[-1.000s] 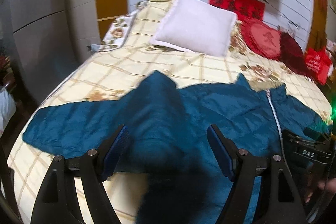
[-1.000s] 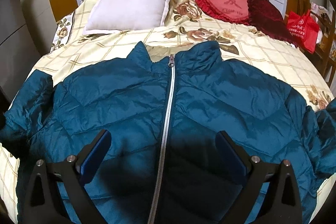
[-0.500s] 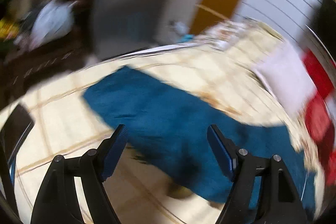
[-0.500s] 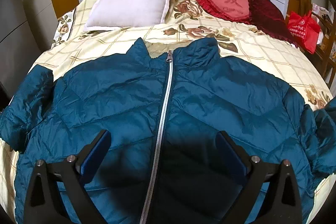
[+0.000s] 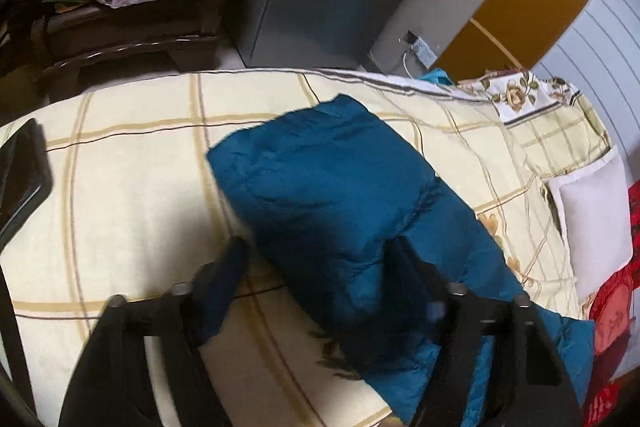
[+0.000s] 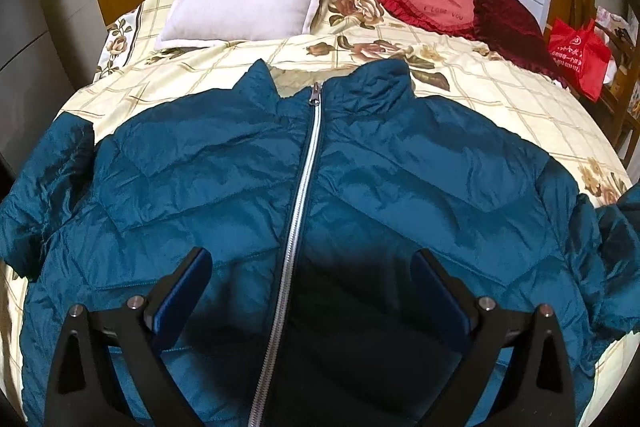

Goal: Fold large clothes

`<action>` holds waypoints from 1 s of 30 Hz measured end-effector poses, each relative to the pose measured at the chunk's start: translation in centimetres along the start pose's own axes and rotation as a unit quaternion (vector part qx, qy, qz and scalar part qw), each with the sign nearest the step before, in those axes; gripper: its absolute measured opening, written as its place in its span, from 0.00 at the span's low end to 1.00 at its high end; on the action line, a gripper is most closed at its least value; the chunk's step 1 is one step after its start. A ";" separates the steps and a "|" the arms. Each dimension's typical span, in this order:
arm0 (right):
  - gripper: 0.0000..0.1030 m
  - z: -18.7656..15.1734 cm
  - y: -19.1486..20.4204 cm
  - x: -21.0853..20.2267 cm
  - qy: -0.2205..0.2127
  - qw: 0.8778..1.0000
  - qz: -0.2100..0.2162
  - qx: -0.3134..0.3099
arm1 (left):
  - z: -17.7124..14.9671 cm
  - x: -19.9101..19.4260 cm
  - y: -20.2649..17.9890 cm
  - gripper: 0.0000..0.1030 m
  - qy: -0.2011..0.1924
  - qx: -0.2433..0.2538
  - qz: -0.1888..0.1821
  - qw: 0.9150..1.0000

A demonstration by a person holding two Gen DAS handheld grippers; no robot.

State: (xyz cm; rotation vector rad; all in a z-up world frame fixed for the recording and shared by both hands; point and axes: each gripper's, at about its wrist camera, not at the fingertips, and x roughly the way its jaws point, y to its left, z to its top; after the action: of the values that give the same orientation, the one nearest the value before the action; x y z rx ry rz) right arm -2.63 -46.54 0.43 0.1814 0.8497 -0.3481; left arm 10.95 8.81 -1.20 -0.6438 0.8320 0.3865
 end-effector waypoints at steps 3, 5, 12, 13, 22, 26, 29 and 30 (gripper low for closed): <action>0.98 -0.4 0.1 -0.1 0.008 1.000 -0.004 -0.011 | -0.1 0.1 -1.0 0.01 -0.002 0.046 0.004 0.999; 0.98 -0.8 0.1 -0.2 0.009 1.000 -0.006 -0.016 | -0.1 -0.8 -1.3 0.00 -0.013 0.061 -0.007 0.998; 0.98 -1.8 -0.7 -0.9 0.014 1.000 -0.005 -0.011 | -0.4 -8.2 -3.9 0.00 -0.083 0.089 -0.078 0.990; 0.98 -1.9 -0.9 -1.1 0.012 1.000 -0.004 -0.008 | -0.6 -9.3 -4.7 0.00 -0.087 0.097 -0.095 0.987; 0.98 -2.7 -2.9 -2.5 0.012 1.000 -0.015 0.003 | -7.4 -18.7 -13.9 0.00 -0.076 0.239 -0.248 0.936; 0.98 -3.1 -3.9 -3.3 0.011 1.000 -0.020 0.008 | -11.6 -19.8 -16.9 0.00 -0.046 0.286 -0.274 0.917; 0.98 -3.6 -5.0 -3.9 0.012 1.000 -0.023 0.014 | -15.2 -20.5 -18.8 0.00 -0.029 0.320 -0.283 0.904; 0.98 -3.7 -5.3 -4.0 0.013 1.000 -0.024 0.015 | -16.5 -20.7 -19.5 0.00 -0.025 0.333 -0.285 0.898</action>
State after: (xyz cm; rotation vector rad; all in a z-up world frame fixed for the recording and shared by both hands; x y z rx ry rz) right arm -9.58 -49.48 0.97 0.1940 0.8756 -0.4050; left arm -0.32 -18.11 13.95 -0.2053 0.6305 -0.4121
